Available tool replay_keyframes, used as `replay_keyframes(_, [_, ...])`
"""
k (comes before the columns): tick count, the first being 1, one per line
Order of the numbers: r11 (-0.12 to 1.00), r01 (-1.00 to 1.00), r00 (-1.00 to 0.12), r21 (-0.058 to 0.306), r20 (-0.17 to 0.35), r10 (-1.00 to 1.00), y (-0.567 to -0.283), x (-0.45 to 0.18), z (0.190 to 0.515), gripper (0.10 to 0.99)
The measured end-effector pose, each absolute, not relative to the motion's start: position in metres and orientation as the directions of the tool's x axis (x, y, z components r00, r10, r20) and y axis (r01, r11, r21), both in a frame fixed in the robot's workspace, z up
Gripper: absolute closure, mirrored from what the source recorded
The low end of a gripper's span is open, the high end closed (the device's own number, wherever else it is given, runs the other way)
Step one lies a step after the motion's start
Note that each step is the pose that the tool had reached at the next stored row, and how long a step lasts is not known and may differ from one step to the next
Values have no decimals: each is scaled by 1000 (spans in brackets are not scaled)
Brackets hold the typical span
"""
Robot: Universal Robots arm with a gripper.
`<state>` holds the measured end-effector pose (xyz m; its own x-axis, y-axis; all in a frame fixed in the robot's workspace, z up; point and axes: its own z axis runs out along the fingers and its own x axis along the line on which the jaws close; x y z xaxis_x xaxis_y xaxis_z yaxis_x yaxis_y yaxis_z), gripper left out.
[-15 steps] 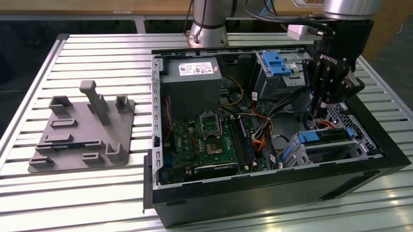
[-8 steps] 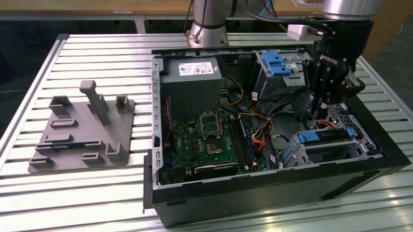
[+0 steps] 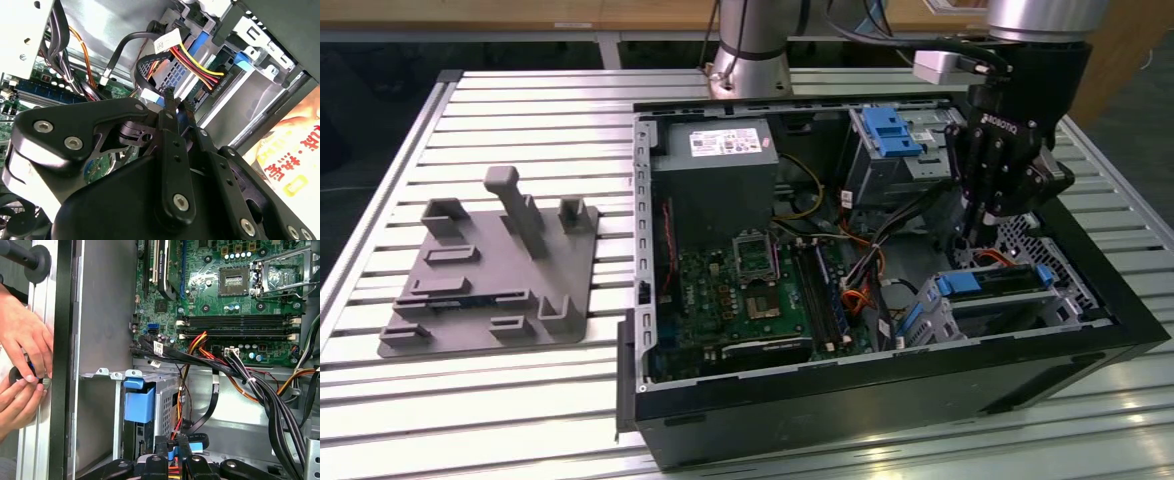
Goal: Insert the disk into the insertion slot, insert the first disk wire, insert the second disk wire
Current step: 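Insert the second disk wire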
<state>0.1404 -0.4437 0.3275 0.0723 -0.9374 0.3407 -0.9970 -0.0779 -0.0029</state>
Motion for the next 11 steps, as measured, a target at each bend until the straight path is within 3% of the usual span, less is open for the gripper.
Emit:
replay_keyframes(6, [-78,-997,72,1,382,-922,-444,140,327,886])
replay_keyframes(11, [-78,-997,72,1,383,-921,-444,140,327,886])
